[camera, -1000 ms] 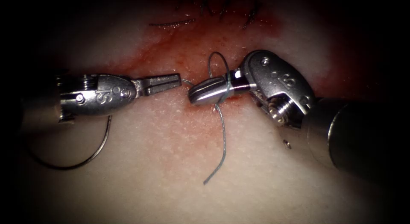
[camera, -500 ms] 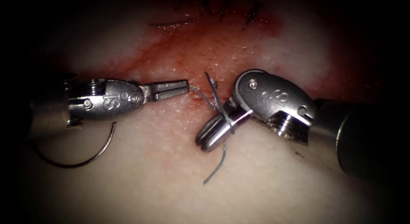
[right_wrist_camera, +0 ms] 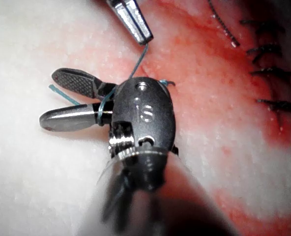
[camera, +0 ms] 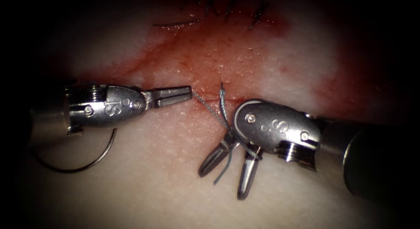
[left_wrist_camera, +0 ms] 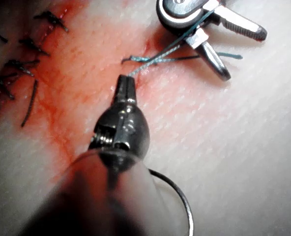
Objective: Wound Closure
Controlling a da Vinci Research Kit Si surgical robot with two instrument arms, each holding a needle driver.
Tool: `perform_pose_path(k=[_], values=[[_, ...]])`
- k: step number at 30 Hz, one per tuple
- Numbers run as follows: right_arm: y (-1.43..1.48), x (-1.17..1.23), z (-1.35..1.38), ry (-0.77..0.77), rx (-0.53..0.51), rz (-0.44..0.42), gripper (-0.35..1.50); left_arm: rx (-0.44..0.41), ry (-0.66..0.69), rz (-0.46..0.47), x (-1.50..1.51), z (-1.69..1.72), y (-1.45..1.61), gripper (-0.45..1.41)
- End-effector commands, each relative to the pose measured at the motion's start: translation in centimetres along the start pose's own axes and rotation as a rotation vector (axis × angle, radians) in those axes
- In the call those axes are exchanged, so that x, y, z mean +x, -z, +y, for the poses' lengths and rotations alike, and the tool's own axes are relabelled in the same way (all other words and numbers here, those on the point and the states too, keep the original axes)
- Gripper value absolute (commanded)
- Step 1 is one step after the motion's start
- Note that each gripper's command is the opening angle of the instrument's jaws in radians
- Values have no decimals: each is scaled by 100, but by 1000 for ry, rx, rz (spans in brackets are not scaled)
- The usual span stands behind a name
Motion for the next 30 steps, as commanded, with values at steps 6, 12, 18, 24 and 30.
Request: perform_pose_path(k=[6, 12, 18, 24, 30], values=[[-9, -10, 15, -9, -17, -102, -10, 0, -4, -7, -3, 5, -7, -45], [5, 0, 19, -28, -36, -131, -35, 1, -5, -7, 0, 23, -1, -45], [33, 20, 23, -13, -123, -44, -35, -6, -6, -13, 8, 53, 5, -45], [60, 32, 27, -4, -178, 57, -35, -8, -8, -16, 19, 79, 12, -45], [83, 35, 37, -8, -263, 113, -35, -40, -27, -41, 36, 123, 15, -45]])
